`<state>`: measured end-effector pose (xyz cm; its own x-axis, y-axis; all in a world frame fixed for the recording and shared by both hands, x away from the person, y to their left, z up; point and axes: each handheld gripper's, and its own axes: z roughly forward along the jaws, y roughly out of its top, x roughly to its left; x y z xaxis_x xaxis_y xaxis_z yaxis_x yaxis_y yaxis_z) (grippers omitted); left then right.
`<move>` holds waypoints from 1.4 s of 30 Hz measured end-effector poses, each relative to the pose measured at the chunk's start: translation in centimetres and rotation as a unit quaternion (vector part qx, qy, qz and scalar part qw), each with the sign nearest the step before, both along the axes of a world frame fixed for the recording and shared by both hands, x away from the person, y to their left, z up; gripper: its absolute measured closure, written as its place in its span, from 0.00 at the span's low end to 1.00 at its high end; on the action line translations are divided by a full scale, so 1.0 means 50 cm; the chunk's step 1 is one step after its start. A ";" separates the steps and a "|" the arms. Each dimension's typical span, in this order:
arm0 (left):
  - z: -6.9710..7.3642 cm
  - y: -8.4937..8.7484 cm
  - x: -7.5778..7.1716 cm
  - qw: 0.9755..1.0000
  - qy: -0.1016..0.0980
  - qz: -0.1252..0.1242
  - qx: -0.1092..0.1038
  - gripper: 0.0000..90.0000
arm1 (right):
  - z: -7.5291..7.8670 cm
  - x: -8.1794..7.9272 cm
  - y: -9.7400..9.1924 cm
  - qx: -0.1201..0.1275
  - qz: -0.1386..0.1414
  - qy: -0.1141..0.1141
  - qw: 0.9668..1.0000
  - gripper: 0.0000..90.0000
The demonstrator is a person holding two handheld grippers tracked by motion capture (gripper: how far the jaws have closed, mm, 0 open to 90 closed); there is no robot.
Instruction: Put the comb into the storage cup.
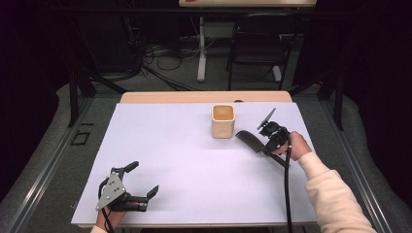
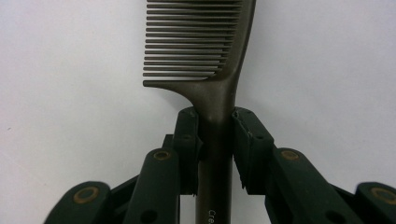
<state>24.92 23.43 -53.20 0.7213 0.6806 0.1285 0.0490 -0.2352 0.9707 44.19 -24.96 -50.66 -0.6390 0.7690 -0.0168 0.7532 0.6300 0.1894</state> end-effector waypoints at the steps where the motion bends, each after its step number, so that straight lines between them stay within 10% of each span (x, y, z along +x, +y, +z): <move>1: 0.000 0.000 0.000 1.000 0.000 0.000 0.001 0.00 | 0.002 -0.001 -0.003 0.003 0.003 -0.005 1.000 0.80; 42: 0.000 -0.001 0.000 1.000 0.000 0.001 0.002 0.00 | 0.037 -0.053 -0.052 0.102 -0.033 -0.105 0.989 0.80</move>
<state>24.93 23.39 -53.21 0.7204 0.6812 0.1306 0.0493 -0.2381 0.9700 41.52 -27.55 -48.83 -0.5857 0.8104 0.0159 0.7218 0.5126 0.4649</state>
